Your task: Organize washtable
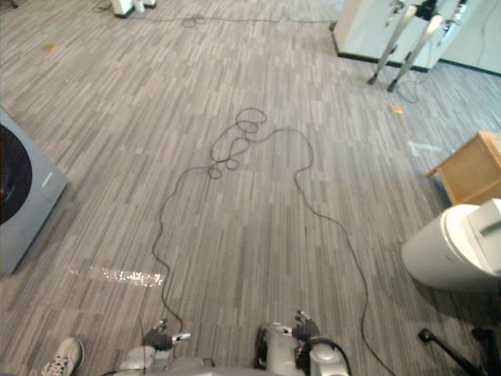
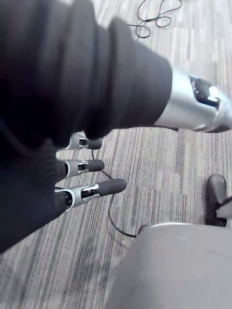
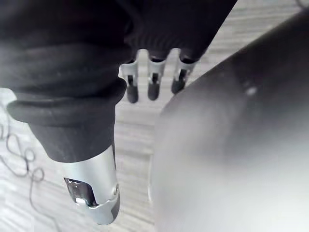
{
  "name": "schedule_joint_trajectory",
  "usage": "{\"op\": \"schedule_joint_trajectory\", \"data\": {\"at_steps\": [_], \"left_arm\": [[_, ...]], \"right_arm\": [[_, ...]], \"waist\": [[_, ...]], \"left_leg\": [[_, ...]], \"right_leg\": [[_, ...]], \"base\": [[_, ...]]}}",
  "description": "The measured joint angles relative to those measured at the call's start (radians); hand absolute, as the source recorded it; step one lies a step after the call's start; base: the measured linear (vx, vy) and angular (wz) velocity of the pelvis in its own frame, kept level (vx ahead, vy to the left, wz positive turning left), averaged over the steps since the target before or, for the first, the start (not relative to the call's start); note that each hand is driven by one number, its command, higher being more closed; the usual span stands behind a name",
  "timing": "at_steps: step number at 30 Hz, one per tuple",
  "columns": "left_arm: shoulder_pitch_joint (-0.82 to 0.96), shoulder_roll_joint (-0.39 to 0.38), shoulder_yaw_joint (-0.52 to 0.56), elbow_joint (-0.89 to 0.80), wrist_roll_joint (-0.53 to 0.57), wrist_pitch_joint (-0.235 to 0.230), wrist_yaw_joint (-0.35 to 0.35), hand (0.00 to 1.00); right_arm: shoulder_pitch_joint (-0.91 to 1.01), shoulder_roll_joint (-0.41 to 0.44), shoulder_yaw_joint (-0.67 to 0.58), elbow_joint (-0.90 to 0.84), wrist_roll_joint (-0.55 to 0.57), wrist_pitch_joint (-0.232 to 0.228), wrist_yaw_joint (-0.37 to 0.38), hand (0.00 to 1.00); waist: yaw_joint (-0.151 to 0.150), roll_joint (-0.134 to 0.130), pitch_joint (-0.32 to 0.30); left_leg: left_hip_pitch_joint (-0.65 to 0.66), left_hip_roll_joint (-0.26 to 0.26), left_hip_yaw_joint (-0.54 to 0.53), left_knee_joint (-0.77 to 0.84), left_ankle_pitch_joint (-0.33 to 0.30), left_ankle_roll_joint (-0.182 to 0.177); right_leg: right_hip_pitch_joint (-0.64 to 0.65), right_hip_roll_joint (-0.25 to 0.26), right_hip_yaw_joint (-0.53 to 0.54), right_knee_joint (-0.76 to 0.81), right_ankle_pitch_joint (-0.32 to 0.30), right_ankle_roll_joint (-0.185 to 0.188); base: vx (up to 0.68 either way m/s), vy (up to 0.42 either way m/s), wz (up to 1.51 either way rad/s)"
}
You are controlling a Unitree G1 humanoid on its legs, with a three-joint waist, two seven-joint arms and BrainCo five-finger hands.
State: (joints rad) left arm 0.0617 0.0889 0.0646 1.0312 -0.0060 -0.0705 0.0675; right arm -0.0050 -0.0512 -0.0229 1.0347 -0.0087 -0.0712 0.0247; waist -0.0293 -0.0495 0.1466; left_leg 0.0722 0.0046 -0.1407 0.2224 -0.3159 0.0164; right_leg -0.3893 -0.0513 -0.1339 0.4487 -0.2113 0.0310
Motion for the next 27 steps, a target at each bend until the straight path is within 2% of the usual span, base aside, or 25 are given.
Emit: {"op": "schedule_joint_trajectory", "data": {"at_steps": [1,2,3,4,5,6,7,8,10,11,13,14,15,16,17,18,19,20,21,22,23,24,25,27], "left_arm": [[0.017,-0.008,0.033,0.000,0.000,0.000,0.000,0.00],[0.015,-0.011,0.055,0.000,0.000,0.002,0.002,0.00],[0.010,-0.032,0.071,-0.011,0.000,0.003,0.000,0.00],[0.006,-0.055,0.097,-0.033,0.000,0.008,-0.001,0.00],[0.011,-0.065,0.105,-0.049,0.000,0.008,-0.001,0.00],[0.014,-0.075,0.105,-0.069,0.000,0.007,0.001,0.00],[0.014,-0.078,0.104,-0.085,0.000,0.008,0.001,0.00],[0.014,-0.082,0.103,-0.093,0.000,0.008,0.000,0.00],[0.014,-0.086,0.101,-0.130,0.000,0.005,0.000,0.00],[0.013,-0.086,0.100,-0.141,-0.001,-0.003,-0.001,0.00],[-0.004,-0.077,0.091,-0.138,-0.002,-0.016,0.000,0.00],[-0.008,-0.078,0.086,-0.137,-0.015,-0.020,-0.002,0.00],[-0.007,-0.081,0.071,-0.137,-0.028,-0.025,-0.002,0.00],[-0.005,-0.079,0.063,-0.137,-0.038,-0.029,-0.002,0.00],[-0.005,-0.079,0.057,-0.135,-0.044,-0.034,-0.003,0.00],[-0.010,-0.061,0.053,-0.135,-0.041,-0.035,-0.003,0.00],[-0.015,-0.044,0.051,-0.126,-0.043,-0.033,-0.005,0.00],[-0.018,-0.040,0.050,-0.126,-0.045,-0.031,-0.005,0.00],[-0.022,-0.034,0.043,-0.116,-0.044,-0.026,-0.003,0.00],[-0.026,-0.020,0.020,-0.106,-0.043,-0.022,-0.004,0.00],[-0.033,-0.016,0.007,-0.093,-0.042,-0.020,-0.004,0.00],[-0.035,-0.019,-0.001,-0.075,-0.041,-0.013,-0.004,0.00],[-0.028,-0.020,-0.018,-0.071,-0.040,-0.012,-0.003,0.00],[-0.027,-0.025,-0.025,-0.061,-0.040,-0.012,-0.004,0.00]], "right_arm": [[0.001,0.002,-0.001,-0.001,-0.003,0.001,0.000,0.00],[-0.001,0.006,-0.003,-0.003,-0.003,0.001,-0.001,0.00],[-0.007,-0.002,-0.005,-0.016,-0.006,0.004,-0.003,0.00],[0.002,-0.017,0.009,-0.043,-0.010,0.005,-0.003,0.00],[0.004,-0.022,0.019,-0.057,-0.010,0.007,-0.003,0.00],[0.009,-0.028,0.030,-0.064,-0.009,0.012,-0.004,0.00],[0.015,-0.019,0.030,-0.070,-0.008,0.013,-0.005,0.00],[0.016,-0.013,0.030,-0.071,-0.004,0.013,-0.006,0.00],[0.014,0.006,0.030,-0.081,0.000,0.013,-0.009,0.00],[0.008,0.018,0.030,-0.081,0.002,0.014,-0.009,0.00],[-0.004,0.026,0.030,-0.076,0.003,0.014,-0.009,0.00],[-0.012,0.022,0.030,-0.071,0.003,0.013,-0.009,0.00],[-0.015,0.019,0.031,-0.062,0.003,0.013,-0.009,0.00],[-0.015,0.018,0.032,-0.046,0.003,0.012,-0.009,0.00],[-0.022,0.025,0.032,-0.024,0.003,0.013,-0.011,0.00],[-0.028,0.042,0.038,-0.020,-0.001,0.012,-0.009,0.00],[-0.028,0.049,0.037,-0.021,-0.003,0.010,-0.008,0.00],[-0.024,0.049,0.035,-0.020,-0.005,0.010,-0.007,0.00],[-0.016,0.046,0.032,-0.017,-0.012,0.012,-0.005,0.00],[-0.010,0.047,0.033,-0.018,-0.021,0.011,0.000,0.00],[-0.008,0.046,0.033,-0.019,-0.024,0.010,0.000,0.00],[-0.001,0.044,0.035,-0.021,-0.027,0.011,0.001,0.00],[0.001,0.041,0.044,-0.050,-0.033,0.007,0.002,0.00],[-0.001,0.042,0.062,-0.069,-0.033,0.002,0.002,0.00]], "waist": [[-0.004,0.002,-0.001],[-0.005,0.005,-0.004],[0.005,0.045,0.005],[0.008,0.066,0.018],[0.017,0.077,0.025],[0.037,0.089,0.040],[0.043,0.093,0.044],[0.043,0.092,0.045],[0.046,0.084,0.048],[0.051,0.078,0.049],[0.068,0.074,0.053],[0.088,0.077,0.055],[0.104,0.088,0.052],[0.107,0.090,0.053],[0.111,0.077,0.045],[0.106,0.036,0.036],[0.095,0.007,0.032],[0.096,-0.003,0.031],[0.097,-0.013,0.033],[0.094,-0.022,0.038],[0.091,-0.019,0.040],[0.084,-0.009,0.047],[0.073,-0.002,0.050],[0.058,0.013,0.058]], "left_leg": [[0.041,0.011,-0.014,0.017,-0.026,-0.040],[0.036,0.018,-0.018,0.063,-0.039,-0.061],[-0.041,0.040,0.009,0.241,-0.015,-0.107],[-0.126,0.054,0.057,0.472,0.090,-0.132],[-0.162,0.071,0.081,0.576,0.143,-0.134],[-0.207,0.120,0.156,0.725,0.153,-0.118],[-0.233,0.159,0.224,0.796,0.139,-0.097],[-0.251,0.169,0.244,0.808,0.129,-0.090],[-0.332,0.177,0.288,0.789,0.109,-0.084],[-0.399,0.177,0.313,0.731,0.104,-0.077],[-0.486,0.138,0.336,0.538,0.106,-0.078],[-0.516,0.103,0.329,0.337,0.127,-0.095],[-0.511,0.078,0.304,0.117,0.197,-0.111],[-0.510,0.075,0.287,0.084,0.285,-0.092],[-0.490,0.060,0.277,0.087,0.343,-0.048],[-0.485,0.033,0.281,0.104,0.317,-0.002],[-0.479,0.011,0.289,0.140,0.290,0.045],[-0.470,0.008,0.302,0.157,0.264,0.056],[-0.430,-0.001,0.309,0.182,0.211,0.068],[-0.362,-0.013,0.315,0.180,0.163,0.077],[-0.326,-0.014,0.314,0.180,0.140,0.079],[-0.237,-0.011,0.315,0.163,0.104,0.079],[-0.150,-0.006,0.320,0.120,0.086,0.079],[-0.033,0.005,0.320,0.037,0.073,0.075]], "right_leg": [[0.012,0.013,0.001,-0.015,0.093,-0.043],[0.038,0.018,-0.015,-0.003,0.093,-0.060],[0.075,0.033,-0.051,-0.012,0.082,-0.075],[0.145,0.046,-0.062,-0.055,0.072,-0.089],[0.189,0.052,-0.053,-0.082,0.065,-0.098],[0.278,0.072,-0.032,-0.125,0.053,-0.112],[0.358,0.073,-0.027,-0.156,0.047,-0.122],[0.394,0.071,-0.026,-0.173,0.046,-0.123],[0.485,0.062,-0.025,-0.232,0.042,-0.129],[0.529,0.055,-0.022,-0.274,0.028,-0.139],[0.581,0.036,-0.010,-0.333,0.008,-0.122],[0.608,0.025,0.005,-0.361,-0.002,-0.114],[0.641,0.030,0.028,-0.388,-0.003,-0.112],[0.655,0.034,0.046,-0.394,-0.005,-0.110],[0.672,0.027,0.073,-0.388,-0.010,-0.102],[0.648,-0.006,0.087,-0.324,-0.012,-0.097],[0.604,-0.031,0.115,-0.205,-0.010,-0.089],[0.577,-0.040,0.128,-0.130,0.000,-0.069],[0.517,-0.053,0.149,0.062,0.056,0.023],[0.446,-0.061,0.179,0.283,0.121,0.146],[0.406,-0.063,0.180,0.391,0.116,0.151],[0.340,-0.074,0.143,0.548,0.073,0.112],[0.277,-0.085,0.083,0.597,0.031,0.047],[0.194,-0.085,-0.004,0.526,-0.033,-0.005]], "base": [[0.64,-0.158,0.97],[0.66,-0.161,0.87],[0.65,-0.178,0.58],[0.63,-0.176,0.30],[0.62,-0.153,-0.14],[0.60,-0.101,-0.43],[0.57,-0.096,-0.38],[0.54,-0.085,-0.12],[0.44,-0.053,0.01],[0.55,0.012,-0.06],[0.58,0.076,-0.16],[0.43,0.126,-0.40],[0.45,0.154,-0.50],[0.47,0.193,-0.52],[0.58,0.246,-0.35],[0.69,0.298,-0.20],[0.59,0.240,-0.02],[0.73,0.264,-0.01],[0.72,0.229,-0.09],[0.69,0.216,-0.10],[0.52,0.160,-0.13],[0.50,0.147,-0.18],[0.50,0.130,-0.16],[0.49,0.041,-0.07]]}}
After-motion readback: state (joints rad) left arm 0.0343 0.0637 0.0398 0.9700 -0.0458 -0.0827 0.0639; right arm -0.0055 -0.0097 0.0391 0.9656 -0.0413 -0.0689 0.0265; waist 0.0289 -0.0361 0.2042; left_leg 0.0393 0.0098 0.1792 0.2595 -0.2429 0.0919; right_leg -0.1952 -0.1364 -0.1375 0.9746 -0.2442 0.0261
